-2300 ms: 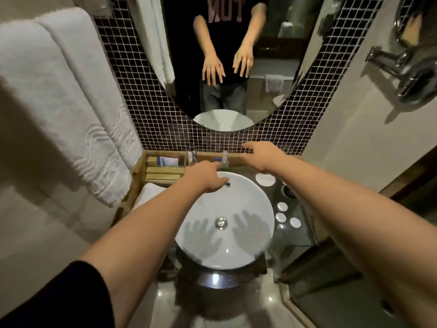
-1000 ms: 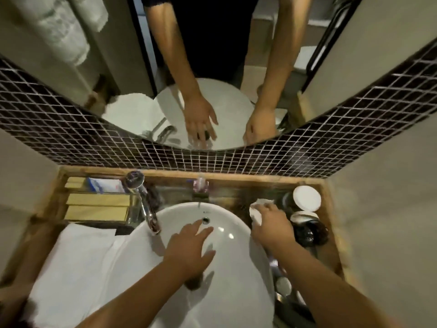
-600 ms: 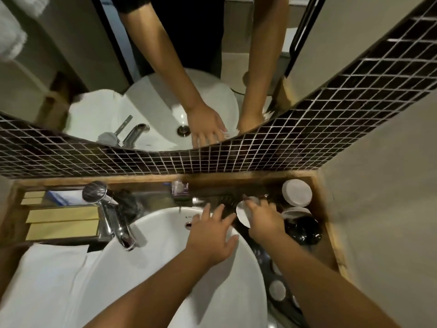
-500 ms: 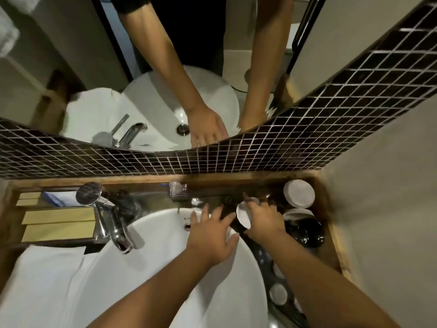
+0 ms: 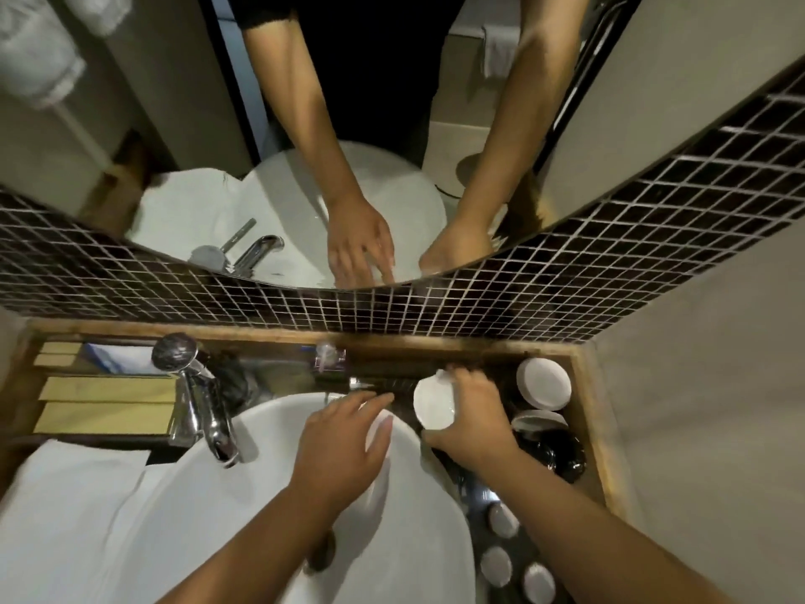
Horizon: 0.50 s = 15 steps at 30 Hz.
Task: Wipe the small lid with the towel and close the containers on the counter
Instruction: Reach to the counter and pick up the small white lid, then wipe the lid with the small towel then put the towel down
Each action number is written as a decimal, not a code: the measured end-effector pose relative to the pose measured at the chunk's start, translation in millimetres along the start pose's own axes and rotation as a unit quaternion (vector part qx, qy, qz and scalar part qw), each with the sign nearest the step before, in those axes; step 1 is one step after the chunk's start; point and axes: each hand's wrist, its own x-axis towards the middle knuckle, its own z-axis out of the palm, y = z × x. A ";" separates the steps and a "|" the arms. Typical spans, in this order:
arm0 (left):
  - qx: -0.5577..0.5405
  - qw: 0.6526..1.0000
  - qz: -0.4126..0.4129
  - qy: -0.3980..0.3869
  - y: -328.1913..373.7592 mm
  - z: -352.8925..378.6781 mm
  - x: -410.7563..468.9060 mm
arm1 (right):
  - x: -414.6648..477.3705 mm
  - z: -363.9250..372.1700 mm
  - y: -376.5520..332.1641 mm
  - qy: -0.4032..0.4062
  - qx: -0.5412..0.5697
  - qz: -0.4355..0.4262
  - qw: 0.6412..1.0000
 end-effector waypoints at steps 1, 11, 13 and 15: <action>-0.012 1.000 -0.004 0.017 -6.5 -9.9 -9.2 | -9.4 -1.9 -10.7 -0.003 -0.010 -0.029 1.000; -0.019 0.998 -0.042 0.039 -86.8 -75.7 -109.5 | -109.1 37.9 -107.5 0.026 -0.201 -0.243 0.949; -0.008 0.998 -0.056 0.030 -95.1 -78.2 -124.7 | -123.4 42.9 -124.9 0.025 -0.308 -0.288 0.907; -0.005 0.998 -0.061 0.020 -101.8 -82.3 -134.4 | -132.4 44.8 -142.0 0.042 -0.407 -0.322 0.854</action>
